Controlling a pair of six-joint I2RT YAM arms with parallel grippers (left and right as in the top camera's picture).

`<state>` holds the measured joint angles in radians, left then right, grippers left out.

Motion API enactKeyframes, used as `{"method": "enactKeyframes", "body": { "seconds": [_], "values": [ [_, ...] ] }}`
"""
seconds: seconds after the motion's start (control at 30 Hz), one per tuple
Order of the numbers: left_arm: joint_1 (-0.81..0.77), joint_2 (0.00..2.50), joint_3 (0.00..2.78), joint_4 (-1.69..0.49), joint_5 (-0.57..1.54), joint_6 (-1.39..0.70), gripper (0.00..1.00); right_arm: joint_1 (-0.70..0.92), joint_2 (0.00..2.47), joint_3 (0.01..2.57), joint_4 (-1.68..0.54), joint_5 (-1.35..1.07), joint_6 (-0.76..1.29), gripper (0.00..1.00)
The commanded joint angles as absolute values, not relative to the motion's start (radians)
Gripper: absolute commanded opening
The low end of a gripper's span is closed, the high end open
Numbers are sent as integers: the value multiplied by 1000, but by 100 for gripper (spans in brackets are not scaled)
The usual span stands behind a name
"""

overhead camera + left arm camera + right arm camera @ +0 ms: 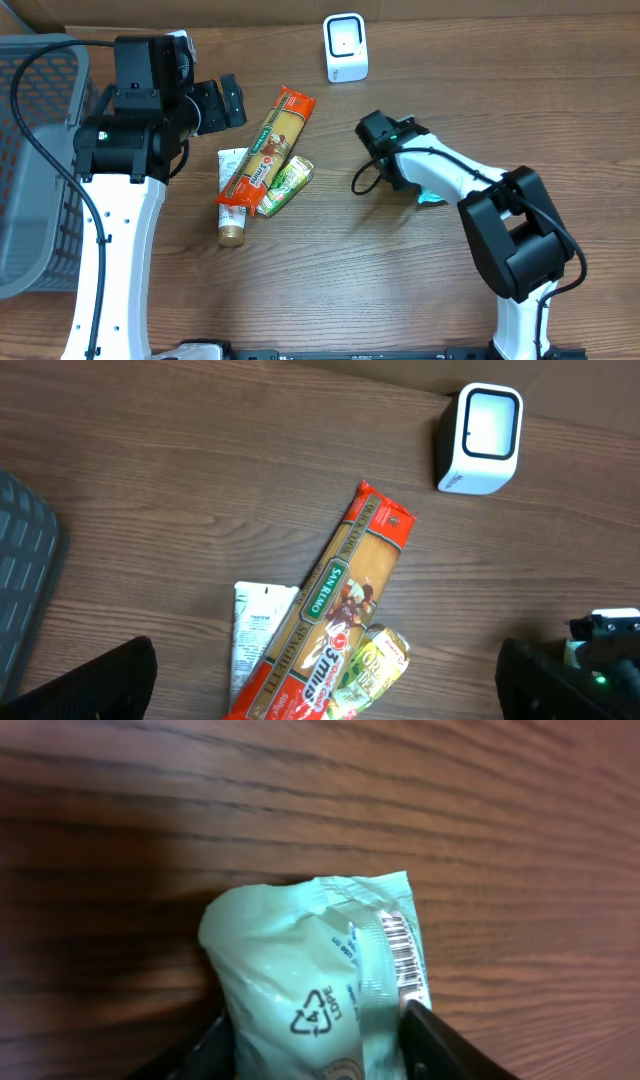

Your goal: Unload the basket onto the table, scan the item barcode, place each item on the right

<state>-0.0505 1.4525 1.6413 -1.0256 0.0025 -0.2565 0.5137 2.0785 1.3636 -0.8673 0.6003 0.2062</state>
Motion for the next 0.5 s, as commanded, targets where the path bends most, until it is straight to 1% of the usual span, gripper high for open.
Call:
{"method": "enactKeyframes", "body": {
  "seconds": [0.0, 0.1, 0.13, 0.17, 0.2, 0.37, 0.47],
  "values": [
    [-51, 1453, 1650, -1024, -10, -270, 100, 505, 2112, 1312, -873, 479, 204, 40],
    [-51, 1453, 1650, -1024, -10, -270, 100, 509, 2112, 1313, -873, 477, 196, 27],
    [-51, 1453, 1650, -1024, -10, -270, 100, 509, 2112, 1313, -876, 477, 196, 21],
    [-51, 1453, 1650, -1024, -10, -270, 100, 510, 2112, 1316, -882, 476, 197, 11],
    [-51, 1453, 1650, -1024, -10, -270, 100, 510, 2112, 1322, -892, 473, 197, 4],
    [-51, 1453, 1650, -1024, -10, -270, 100, 510, 2104, 1406, -983, 366, 200, 4],
    [-51, 1453, 1650, -1024, -10, -270, 99, 510, 2075, 1494, -1050, 213, 192, 4]
  ]
}}
